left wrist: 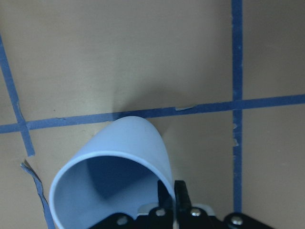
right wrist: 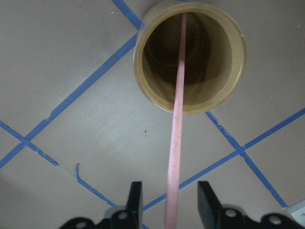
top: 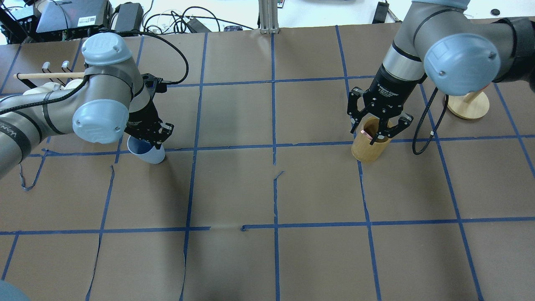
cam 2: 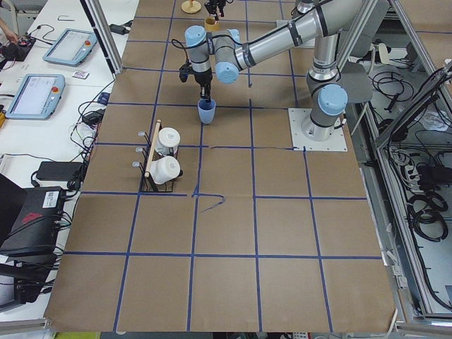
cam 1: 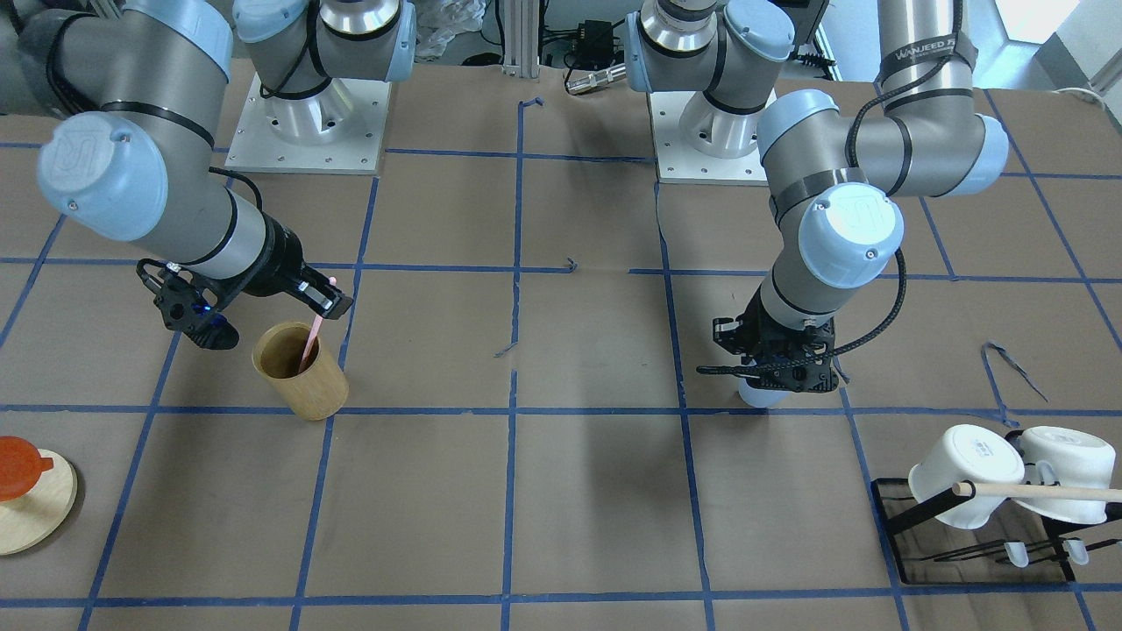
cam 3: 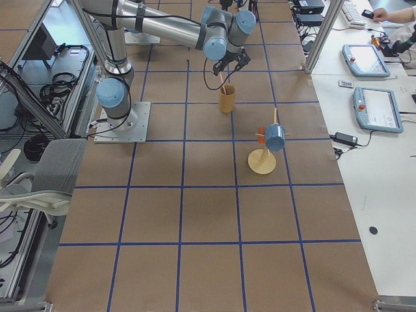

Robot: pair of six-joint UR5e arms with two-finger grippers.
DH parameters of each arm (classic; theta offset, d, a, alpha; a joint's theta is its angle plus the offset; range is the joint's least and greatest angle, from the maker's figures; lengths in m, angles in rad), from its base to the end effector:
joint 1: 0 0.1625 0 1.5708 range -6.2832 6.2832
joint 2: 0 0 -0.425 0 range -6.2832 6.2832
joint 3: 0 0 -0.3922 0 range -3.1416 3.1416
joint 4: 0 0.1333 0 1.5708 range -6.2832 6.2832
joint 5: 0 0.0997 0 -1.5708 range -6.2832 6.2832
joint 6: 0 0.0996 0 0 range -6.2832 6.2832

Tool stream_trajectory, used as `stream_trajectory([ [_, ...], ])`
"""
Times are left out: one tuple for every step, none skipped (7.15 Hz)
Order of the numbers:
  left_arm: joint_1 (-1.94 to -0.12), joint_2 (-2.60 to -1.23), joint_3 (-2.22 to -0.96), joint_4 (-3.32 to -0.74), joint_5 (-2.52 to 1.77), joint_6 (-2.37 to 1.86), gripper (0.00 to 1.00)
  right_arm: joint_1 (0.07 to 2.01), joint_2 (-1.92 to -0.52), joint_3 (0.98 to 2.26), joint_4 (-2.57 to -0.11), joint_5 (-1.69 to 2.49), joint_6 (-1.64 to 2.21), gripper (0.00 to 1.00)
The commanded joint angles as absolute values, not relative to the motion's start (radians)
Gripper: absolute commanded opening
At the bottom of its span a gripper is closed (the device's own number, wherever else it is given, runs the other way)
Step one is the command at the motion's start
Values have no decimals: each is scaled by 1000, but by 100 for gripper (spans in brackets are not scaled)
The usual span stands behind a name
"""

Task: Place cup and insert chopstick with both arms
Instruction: 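Close the left gripper on the blue cup rim while the right gripper grasps the chopstick, then carry the blue cup toward the table center with the left gripper and set it down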

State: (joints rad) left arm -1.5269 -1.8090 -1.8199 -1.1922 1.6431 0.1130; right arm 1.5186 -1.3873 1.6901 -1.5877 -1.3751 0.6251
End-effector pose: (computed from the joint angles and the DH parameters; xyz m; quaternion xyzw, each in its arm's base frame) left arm -0.1025 -0.5402 0.2823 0.0364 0.9972 0.0570 0.0317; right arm 0.1253 -0.5273 0.3416 0.3404 0.9245 0.1633 0.0527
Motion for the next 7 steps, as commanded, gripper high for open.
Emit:
stream_trajectory([
  [-1702,-1818,-1752,-1239,1602,-131,0,1519,-1382,1690,-1586,-1374,652,41],
  [-1794,-1834,-1711,-1239,1601,-228,0,1519,-1379,1690,-1586,-1374,655,32],
  [-1868,-1860,-1692,-1218,1601,-335,0,1519,-1381,1687,-1585,-1374,655,25],
  [-1929,-1899,-1686,-1101,1598,-422,0,1519,-1381,1680,-1582,-1373,655,11],
  [-1963,-1946,-1680,-972,1545,-486,0,1519,-1382,1678,-1582,-1373,655,7],
  [-1997,-1983,-1648,-941,1520,-479,0,1519,-1390,1677,-1577,-1374,666,4],
  [-2012,-2014,-1623,-940,1525,-488,0,1516,-1393,1668,-1562,-1374,669,4],
])
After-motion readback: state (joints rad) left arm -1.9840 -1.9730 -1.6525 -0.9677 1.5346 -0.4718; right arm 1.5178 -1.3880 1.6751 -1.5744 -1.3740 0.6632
